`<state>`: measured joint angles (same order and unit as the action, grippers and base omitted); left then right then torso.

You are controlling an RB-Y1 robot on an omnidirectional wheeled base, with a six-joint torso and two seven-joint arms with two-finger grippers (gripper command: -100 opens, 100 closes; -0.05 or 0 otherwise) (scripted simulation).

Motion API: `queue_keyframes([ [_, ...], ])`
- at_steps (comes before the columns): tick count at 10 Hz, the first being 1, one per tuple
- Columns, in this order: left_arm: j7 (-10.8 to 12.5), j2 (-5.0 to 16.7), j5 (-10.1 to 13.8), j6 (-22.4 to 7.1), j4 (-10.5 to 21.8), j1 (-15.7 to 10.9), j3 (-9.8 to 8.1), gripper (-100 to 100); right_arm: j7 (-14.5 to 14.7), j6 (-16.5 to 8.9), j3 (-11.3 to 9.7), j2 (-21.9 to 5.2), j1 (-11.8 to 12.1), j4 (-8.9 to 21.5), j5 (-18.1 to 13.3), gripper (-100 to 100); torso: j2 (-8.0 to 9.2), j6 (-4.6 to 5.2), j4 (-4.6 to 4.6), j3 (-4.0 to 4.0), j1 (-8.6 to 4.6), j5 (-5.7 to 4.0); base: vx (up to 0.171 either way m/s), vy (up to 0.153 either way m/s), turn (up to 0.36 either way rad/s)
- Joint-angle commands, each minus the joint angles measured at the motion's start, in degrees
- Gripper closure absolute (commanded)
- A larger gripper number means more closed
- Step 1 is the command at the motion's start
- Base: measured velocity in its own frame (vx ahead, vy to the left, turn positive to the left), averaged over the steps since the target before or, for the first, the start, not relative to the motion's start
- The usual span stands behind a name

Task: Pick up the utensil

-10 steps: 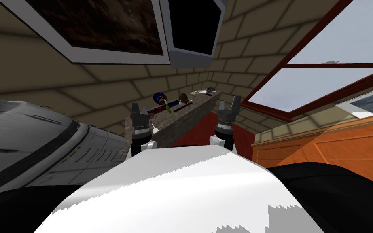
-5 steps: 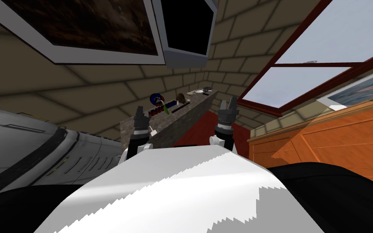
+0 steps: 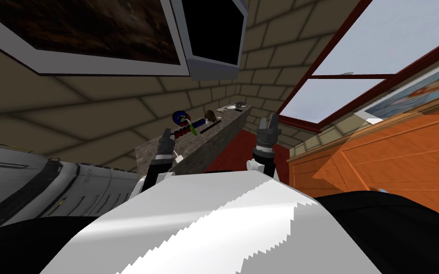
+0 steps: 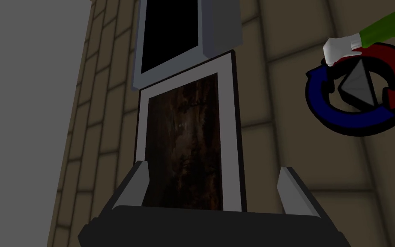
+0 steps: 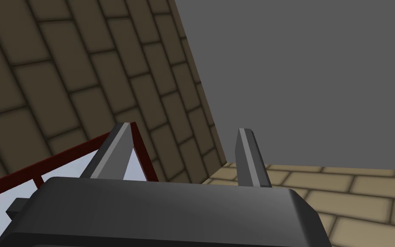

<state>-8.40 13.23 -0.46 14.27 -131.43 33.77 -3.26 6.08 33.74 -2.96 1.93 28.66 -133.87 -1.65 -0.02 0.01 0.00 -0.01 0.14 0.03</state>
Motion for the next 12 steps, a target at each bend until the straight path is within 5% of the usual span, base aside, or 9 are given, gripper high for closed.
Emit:
queue_keyframes([
  [1, -0.3, 0.37, -0.14, -1.87, -0.21, 0.58, 0.1, -100, 0.0, 0.0, 0.0, 0.0, 0.0, 0.0, 0.0, 0, 0.0, 0.0, 0.0, 0.0, 0.0, 0.0, 0.002, 0.03, -0.08],
  [12, -0.66, 10.46, 1.69, -18.92, -1.68, 6.58, -4.36, -100, 0.0, 0.0, 0.01, 0.0, 0.01, 0.0, 0.0, 0, -0.01, -0.03, 0.0, -0.01, -0.02, 0.0, 0.001, 0.034, -0.13],
])
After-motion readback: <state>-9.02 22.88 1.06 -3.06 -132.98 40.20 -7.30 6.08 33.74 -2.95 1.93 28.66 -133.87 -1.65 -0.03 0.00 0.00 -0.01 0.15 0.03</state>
